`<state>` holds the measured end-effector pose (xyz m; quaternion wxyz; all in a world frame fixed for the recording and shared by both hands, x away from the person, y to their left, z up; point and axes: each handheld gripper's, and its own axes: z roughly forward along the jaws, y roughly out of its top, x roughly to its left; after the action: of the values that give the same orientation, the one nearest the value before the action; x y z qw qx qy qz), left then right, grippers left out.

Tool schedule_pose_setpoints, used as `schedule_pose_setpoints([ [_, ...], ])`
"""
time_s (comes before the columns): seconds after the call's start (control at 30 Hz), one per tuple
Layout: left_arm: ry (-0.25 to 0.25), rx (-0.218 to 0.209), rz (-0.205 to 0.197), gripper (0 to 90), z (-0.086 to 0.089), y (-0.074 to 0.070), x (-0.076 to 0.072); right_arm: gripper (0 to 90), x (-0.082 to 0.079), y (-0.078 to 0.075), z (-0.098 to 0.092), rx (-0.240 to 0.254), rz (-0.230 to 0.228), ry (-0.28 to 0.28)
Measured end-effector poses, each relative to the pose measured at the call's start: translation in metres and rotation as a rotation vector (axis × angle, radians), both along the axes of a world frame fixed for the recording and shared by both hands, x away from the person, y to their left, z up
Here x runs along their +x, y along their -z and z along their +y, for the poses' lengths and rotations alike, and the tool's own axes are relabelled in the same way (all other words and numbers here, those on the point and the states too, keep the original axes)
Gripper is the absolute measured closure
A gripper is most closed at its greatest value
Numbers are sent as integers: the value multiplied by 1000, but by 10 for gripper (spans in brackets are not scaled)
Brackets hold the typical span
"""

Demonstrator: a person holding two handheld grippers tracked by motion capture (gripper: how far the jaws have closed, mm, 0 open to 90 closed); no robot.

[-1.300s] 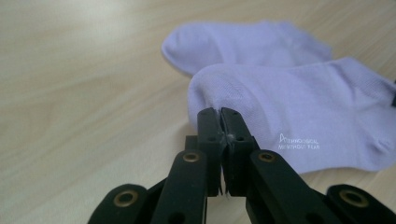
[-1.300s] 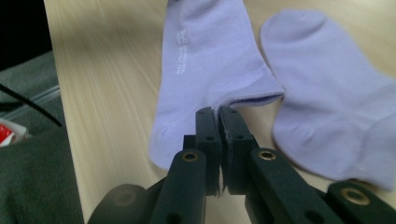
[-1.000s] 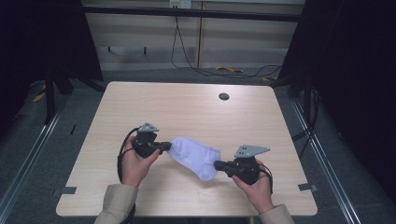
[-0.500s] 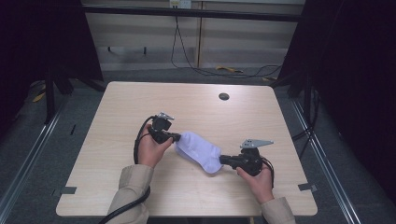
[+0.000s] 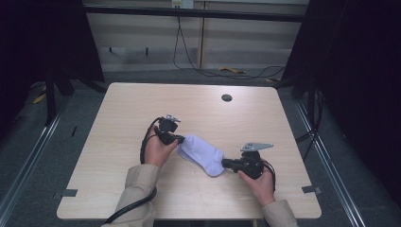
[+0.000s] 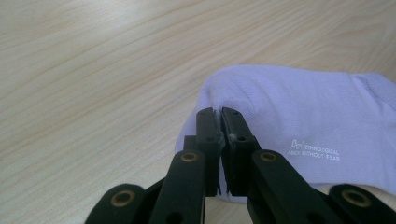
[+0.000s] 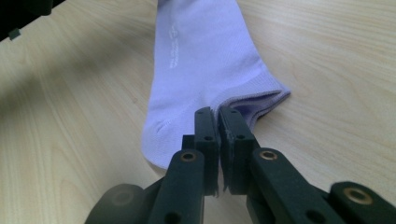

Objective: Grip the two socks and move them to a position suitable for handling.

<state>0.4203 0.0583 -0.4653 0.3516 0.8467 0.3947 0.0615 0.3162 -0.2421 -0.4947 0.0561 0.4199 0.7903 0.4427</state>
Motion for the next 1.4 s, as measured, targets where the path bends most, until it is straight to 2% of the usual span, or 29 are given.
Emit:
schedule_pose_setpoints([
  [0.17,-5,-9,-9,869,1,-1,2,862,1,-1,0,16,-10,2],
  [0.3,1,-15,-6,867,0,1,3,862,1,-1,0,7,-9,6],
  [0.43,0,7,-1,867,-2,5,4,861,1,3,-1,10,-2,8],
  [0.73,0,18,-10,864,-2,10,3,853,-1,6,2,-17,-3,3],
  [0.93,2,30,-12,865,0,13,3,823,-1,4,2,-35,-27,9],
  [1.27,-6,-5,-13,864,6,8,0,870,-1,2,0,-54,-46,7],
  [1.4,-11,-16,-14,864,11,9,-2,869,-1,-1,-1,-29,-53,15],
])
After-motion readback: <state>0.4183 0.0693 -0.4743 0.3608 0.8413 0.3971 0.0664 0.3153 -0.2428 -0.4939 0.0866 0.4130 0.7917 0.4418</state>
